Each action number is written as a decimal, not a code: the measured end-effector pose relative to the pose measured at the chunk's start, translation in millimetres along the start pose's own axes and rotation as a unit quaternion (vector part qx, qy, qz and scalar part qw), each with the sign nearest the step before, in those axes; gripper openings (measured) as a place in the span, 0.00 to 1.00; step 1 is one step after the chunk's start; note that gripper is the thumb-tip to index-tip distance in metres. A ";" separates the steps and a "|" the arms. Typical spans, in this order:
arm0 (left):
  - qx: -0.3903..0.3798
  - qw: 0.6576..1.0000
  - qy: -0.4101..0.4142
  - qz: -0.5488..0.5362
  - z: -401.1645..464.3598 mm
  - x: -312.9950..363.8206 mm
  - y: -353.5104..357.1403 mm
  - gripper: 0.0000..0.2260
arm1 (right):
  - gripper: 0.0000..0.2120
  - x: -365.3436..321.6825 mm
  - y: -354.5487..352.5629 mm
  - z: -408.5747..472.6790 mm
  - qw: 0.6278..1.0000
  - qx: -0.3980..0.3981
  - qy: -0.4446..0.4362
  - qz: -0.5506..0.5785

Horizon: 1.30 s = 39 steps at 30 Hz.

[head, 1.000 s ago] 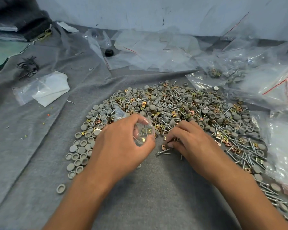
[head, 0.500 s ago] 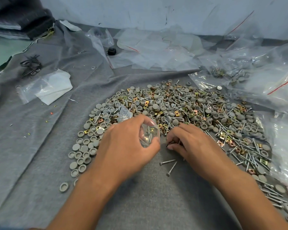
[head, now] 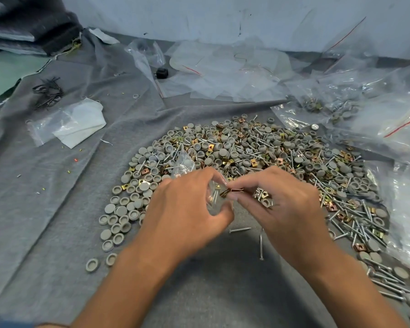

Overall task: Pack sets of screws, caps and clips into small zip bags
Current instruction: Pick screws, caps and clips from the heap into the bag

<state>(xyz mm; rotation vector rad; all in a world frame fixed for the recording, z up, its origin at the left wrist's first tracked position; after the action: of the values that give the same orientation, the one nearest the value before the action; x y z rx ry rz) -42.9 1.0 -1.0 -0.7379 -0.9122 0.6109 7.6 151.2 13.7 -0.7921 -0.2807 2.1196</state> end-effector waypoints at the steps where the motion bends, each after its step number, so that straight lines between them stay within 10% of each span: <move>1: 0.000 1.000 0.001 -0.003 -0.1 0.5 -0.1 0.11 | 0.07 -0.4 0.3 -0.6 1.000 0.001 -0.003 -0.005; 16: 0.003 1.000 0.003 -0.007 -0.5 1.7 1.5 0.10 | 0.07 24.7 -2.0 1.9 0.994 -0.017 0.106 0.011; 22: 0.003 1.000 -0.001 -0.014 -0.4 1.0 0.2 0.10 | 0.14 62.4 15.9 -24.4 0.938 -0.251 0.150 -0.186; 39: 0.002 1.000 -0.001 -0.007 -0.5 0.8 -0.8 0.10 | 0.09 59.3 13.8 -24.8 0.953 -0.214 0.123 -0.173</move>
<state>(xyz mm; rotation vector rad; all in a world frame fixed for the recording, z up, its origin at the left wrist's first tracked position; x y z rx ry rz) -41.9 1.0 -0.2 -0.7267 -0.9158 0.6011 -12.5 186.8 -37.8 -1.1524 -0.7065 1.6280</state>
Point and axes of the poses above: each hand's wrist, its own z-axis towards the middle knuckle, its own y-axis out of the palm, x = y × z, the point moved 5 cm from there along z, towards the middle knuckle, and after that the axes turned 14 degrees about x, right-handed, at the moved point
